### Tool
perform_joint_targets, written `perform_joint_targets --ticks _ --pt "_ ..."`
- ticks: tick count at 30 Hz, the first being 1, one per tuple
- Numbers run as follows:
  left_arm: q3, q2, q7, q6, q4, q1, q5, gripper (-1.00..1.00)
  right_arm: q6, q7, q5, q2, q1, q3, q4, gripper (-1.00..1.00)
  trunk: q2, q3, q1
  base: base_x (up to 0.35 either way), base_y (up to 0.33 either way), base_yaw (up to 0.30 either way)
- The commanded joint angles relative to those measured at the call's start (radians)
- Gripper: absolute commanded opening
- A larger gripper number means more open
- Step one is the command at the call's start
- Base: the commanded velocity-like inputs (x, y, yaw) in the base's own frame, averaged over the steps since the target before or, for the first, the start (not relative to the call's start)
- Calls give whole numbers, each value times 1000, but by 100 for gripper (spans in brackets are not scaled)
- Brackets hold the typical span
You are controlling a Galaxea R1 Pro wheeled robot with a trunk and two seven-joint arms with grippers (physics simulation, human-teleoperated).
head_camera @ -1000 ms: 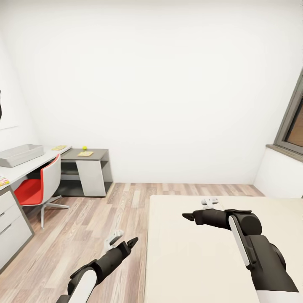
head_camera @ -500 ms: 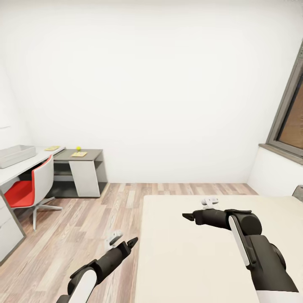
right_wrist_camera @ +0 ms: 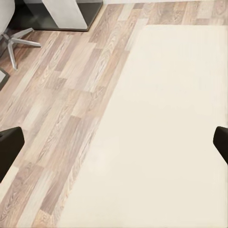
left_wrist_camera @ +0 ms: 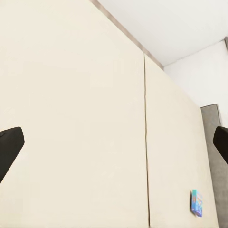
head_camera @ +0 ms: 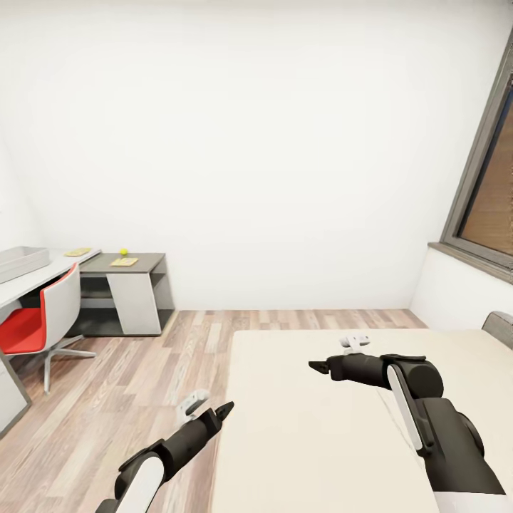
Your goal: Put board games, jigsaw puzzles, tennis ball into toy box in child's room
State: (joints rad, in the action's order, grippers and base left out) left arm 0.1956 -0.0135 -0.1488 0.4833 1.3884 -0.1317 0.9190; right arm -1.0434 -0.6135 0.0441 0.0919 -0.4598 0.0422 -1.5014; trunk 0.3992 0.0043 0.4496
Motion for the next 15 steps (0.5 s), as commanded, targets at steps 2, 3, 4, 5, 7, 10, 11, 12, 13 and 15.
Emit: perform_joint_targets --ticks 2,3,4,5,7,10,11,12,13,15 --pt "0 0 -9 3 1 0 11 100 -4 -6 5 0 0 1 0 100 1 0 0 0 -136 -8" --pt "0 0 -9 3 1 0 11 100 -4 -6 5 0 0 1 0 100 1 0 0 0 -136 -6" --pt "1 0 -9 3 1 0 11 100 -4 -6 5 0 0 1 0 100 1 0 0 0 -136 -5" --pt "1 0 -9 3 1 0 11 100 -4 -6 5 0 0 1 0 100 1 0 0 0 -136 -5" --pt "1 0 -9 3 1 0 11 100 -4 -6 5 0 0 1 0 100 1 0 0 0 -136 -4" --pt "0 0 -9 3 1 0 11 100 -4 -6 5 0 0 1 0 100 1 0 0 0 -136 -2" --pt "0 0 -9 3 1 0 11 100 -4 -6 5 0 0 1 0 100 1 0 0 0 -136 -2" --pt "0 0 -9 3 1 0 11 100 -4 -6 5 0 0 1 0 100 1 0 0 0 -136 -2" --pt "1 0 -9 3 1 0 11 100 -4 -6 5 0 0 1 0 100 1 0 0 0 -136 -1" --pt "0 0 -9 3 1 0 11 100 -4 -6 5 0 0 1 0 100 1 0 0 0 -136 -1"
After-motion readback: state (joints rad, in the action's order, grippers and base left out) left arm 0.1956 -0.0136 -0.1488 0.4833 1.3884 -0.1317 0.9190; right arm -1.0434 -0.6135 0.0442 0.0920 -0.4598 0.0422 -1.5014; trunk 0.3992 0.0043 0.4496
